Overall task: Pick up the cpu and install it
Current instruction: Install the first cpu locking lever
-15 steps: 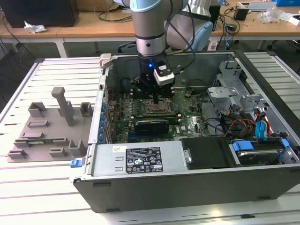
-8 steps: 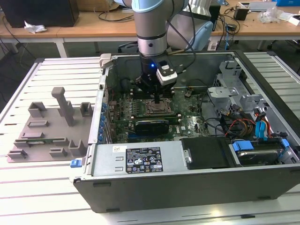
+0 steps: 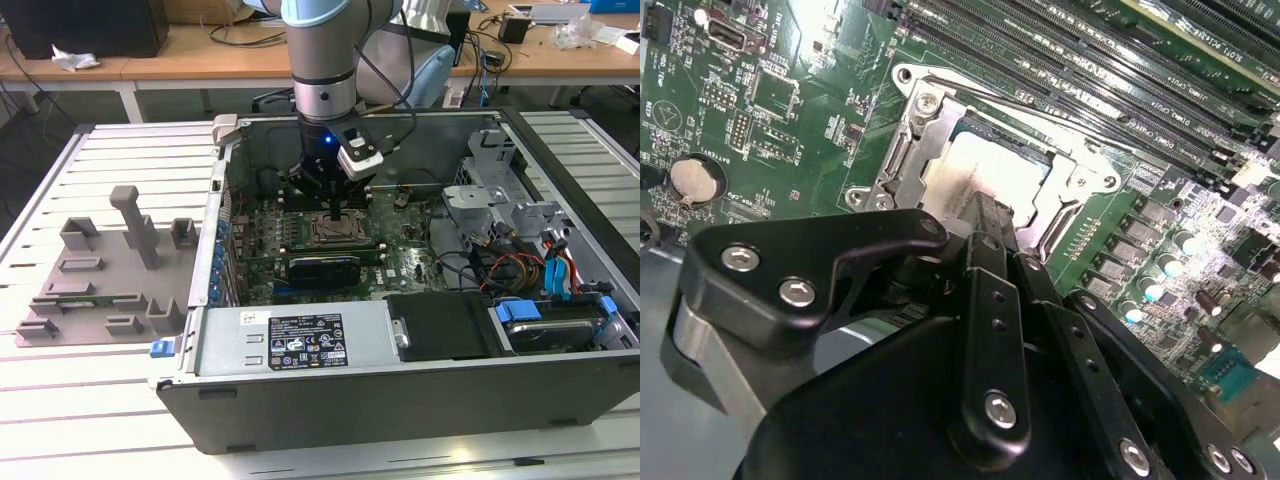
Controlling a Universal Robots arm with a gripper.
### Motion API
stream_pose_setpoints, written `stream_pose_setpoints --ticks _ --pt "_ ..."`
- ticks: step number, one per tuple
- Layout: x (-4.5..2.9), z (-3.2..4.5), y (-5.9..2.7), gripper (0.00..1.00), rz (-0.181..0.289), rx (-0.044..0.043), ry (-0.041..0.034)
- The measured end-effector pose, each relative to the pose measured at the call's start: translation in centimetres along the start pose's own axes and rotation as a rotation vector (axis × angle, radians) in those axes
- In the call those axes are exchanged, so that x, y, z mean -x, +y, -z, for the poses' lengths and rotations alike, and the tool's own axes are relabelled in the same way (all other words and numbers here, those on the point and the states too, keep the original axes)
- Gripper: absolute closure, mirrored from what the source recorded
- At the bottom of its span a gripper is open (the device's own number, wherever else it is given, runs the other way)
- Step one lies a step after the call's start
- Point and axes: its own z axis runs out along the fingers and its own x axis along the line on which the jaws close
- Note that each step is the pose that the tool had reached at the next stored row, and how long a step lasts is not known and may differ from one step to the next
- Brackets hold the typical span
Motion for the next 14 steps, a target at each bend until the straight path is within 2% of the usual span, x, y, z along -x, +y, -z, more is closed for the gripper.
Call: stream_pose_setpoints --ticks 1,2,3,4,7,10,12,13,14 --pt "0.02 -0.03 0.01 0.89 0.001 -0.0002 0.0076" --pt "0.06 -0.05 0.01 0.89 0.002 -0.0019 0.0317" --pt "0.08 -0.05 0.01 0.89 0.003 -0.0027 0.0445" --pt "0.09 -0.05 0.01 0.89 0.003 -0.0031 0.0476" --pt "0.09 -0.05 0.01 0.89 0.004 -0.0033 0.0505" --pt "0.18 -0.06 0.02 0.89 0.016 -0.0022 0.0499" --pt "0.52 -0.11 0.05 0.89 0.029 -0.0011 0.049" --pt "1.04 -0.17 0.07 0.89 0.044 -0.0002 0.0484" --pt "1.11 -0.18 0.08 0.89 0.049 0.0003 0.048"
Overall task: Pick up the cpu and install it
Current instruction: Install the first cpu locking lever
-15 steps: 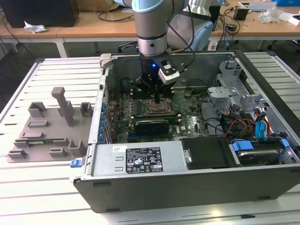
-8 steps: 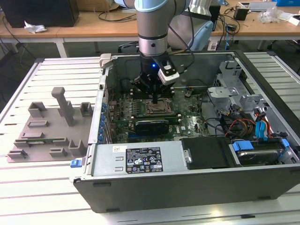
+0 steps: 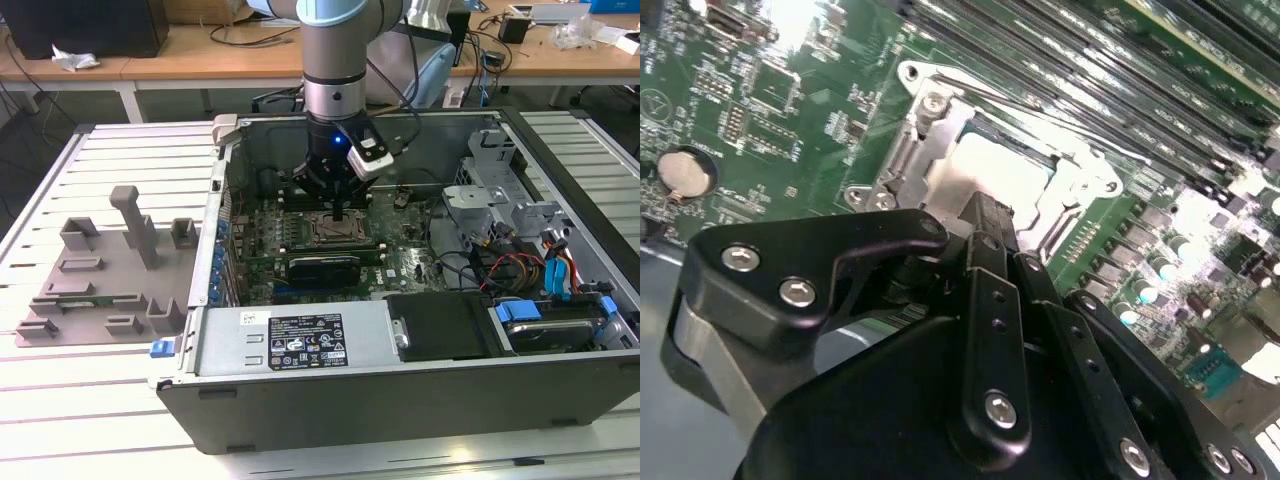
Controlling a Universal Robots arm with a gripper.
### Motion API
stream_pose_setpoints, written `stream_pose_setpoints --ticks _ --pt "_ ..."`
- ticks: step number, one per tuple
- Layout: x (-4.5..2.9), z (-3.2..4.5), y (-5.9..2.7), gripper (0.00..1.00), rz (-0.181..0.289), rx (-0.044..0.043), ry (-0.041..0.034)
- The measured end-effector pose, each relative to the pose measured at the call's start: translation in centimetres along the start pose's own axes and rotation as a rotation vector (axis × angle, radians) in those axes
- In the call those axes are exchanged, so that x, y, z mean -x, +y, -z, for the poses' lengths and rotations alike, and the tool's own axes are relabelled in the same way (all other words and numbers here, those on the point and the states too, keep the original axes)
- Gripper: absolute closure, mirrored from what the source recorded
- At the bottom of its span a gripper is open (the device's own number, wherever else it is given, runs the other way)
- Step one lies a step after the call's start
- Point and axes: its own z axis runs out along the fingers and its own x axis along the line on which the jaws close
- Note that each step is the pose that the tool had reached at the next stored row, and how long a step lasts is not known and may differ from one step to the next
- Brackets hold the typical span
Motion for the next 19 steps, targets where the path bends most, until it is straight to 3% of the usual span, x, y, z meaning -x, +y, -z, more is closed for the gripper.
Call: stream_pose_setpoints --ticks 5,12,16,17,18,19 --pt "0.02 0.15 0.0 0.89 0.001 -0.0002 0.0" --pt "0.1 1.91 -0.12 0.89 0.0 0.0 -0.0001" --pt "0.13 2.37 -0.19 0.89 0.001 0.0 -0.0002" --pt "0.13 2.38 -0.29 0.89 0.001 0.0 -0.0002" --pt "0.15 2.4 -1.27 0.89 0.001 0.0001 -0.0002" --pt "0.15 2.4 -1.3 0.89 0.001 0.0 -0.0001"
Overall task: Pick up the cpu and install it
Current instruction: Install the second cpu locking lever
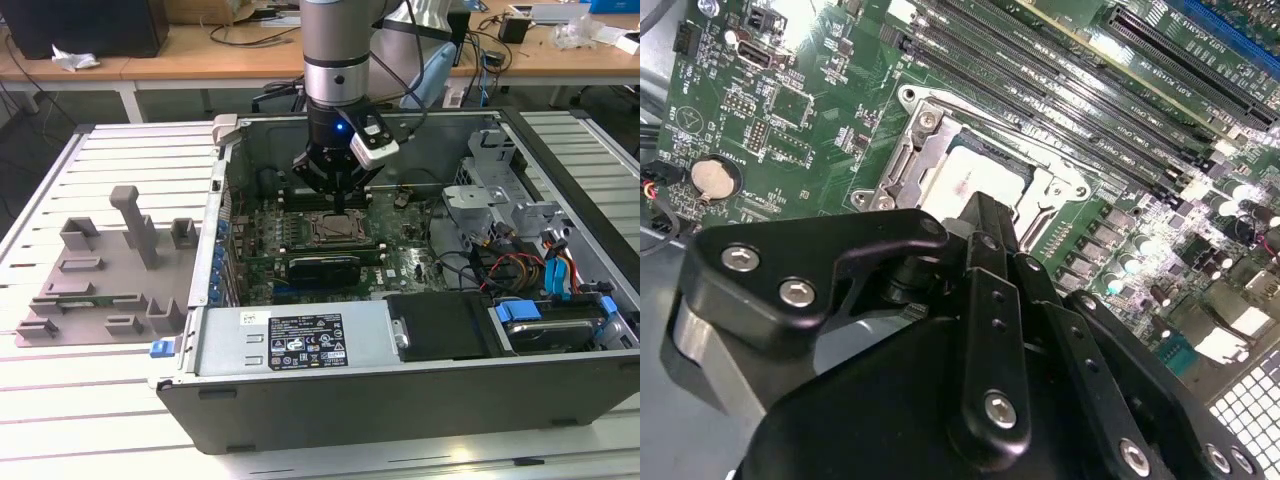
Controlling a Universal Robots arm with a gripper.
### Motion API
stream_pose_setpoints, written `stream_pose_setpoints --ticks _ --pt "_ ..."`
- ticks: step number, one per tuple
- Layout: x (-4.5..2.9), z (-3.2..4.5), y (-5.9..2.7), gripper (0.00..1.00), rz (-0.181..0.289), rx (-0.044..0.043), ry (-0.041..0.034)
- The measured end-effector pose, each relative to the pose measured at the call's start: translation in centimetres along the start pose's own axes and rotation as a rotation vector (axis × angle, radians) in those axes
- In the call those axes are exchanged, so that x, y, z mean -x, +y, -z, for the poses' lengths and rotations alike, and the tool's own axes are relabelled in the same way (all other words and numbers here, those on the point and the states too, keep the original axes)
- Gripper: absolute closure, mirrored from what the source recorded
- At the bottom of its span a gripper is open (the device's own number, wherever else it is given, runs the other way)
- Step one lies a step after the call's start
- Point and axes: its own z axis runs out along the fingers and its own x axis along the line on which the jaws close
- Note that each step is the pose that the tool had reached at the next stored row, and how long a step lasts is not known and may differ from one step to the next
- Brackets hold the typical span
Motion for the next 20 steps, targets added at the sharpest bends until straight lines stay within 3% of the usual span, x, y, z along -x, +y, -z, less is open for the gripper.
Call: stream_pose_setpoints --ticks 8,20 --pt "0.0 0.0 -0.04 0.89 0.0 0.0 0.0" --pt "0.05 -0.21 -3.03 0.89 0.0 0.004 0.0002"
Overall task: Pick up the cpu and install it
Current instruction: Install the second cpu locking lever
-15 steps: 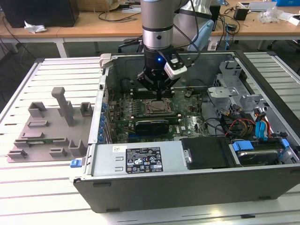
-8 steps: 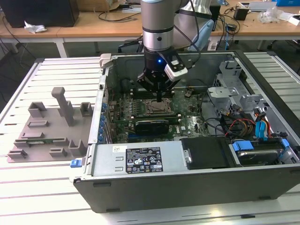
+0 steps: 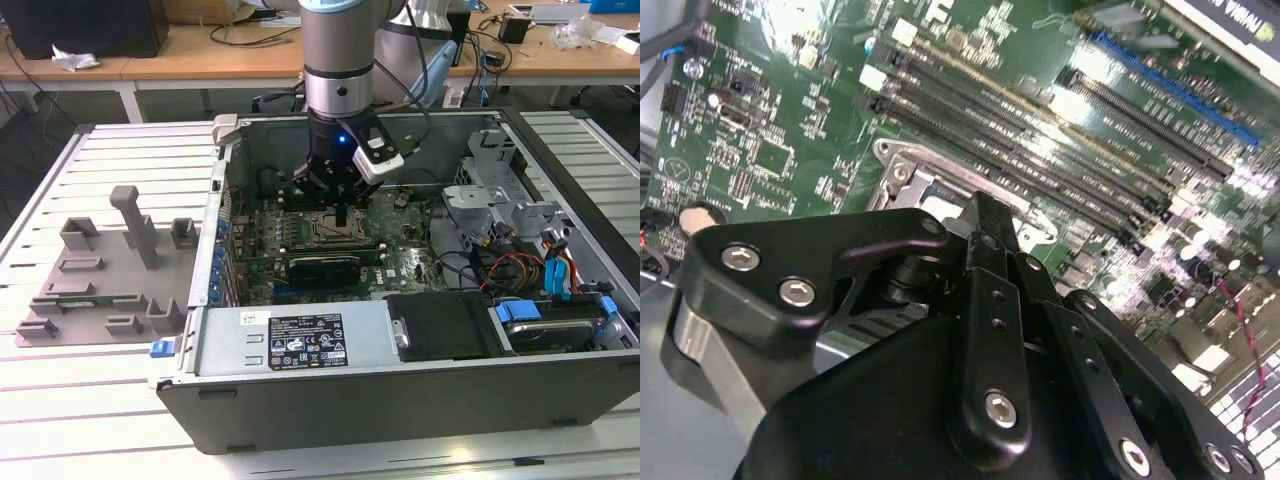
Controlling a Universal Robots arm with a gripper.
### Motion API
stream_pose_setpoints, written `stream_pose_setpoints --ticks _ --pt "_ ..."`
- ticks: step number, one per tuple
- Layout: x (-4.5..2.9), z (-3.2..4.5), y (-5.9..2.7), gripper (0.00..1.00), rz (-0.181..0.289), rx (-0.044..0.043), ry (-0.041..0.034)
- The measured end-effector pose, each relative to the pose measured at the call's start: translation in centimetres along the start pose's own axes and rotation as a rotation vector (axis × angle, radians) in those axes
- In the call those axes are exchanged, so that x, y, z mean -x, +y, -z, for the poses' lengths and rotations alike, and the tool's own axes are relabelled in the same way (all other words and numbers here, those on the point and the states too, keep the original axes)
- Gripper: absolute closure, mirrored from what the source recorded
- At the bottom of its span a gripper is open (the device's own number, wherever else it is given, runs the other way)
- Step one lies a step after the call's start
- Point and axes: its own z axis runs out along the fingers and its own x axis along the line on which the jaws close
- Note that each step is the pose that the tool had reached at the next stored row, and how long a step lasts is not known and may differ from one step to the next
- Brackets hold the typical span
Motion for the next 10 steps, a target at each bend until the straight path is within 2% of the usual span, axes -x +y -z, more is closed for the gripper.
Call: stream_pose_setpoints --ticks 2,7,10 --pt "0.01 -0.06 -0.61 0.89 0.0 0.0065 0.0001" --pt "0.01 -0.08 -0.79 0.89 0.0 0.0101 0.0002" --pt "0.02 -0.12 -1.3 0.89 -0.001 0.017 0.0003"
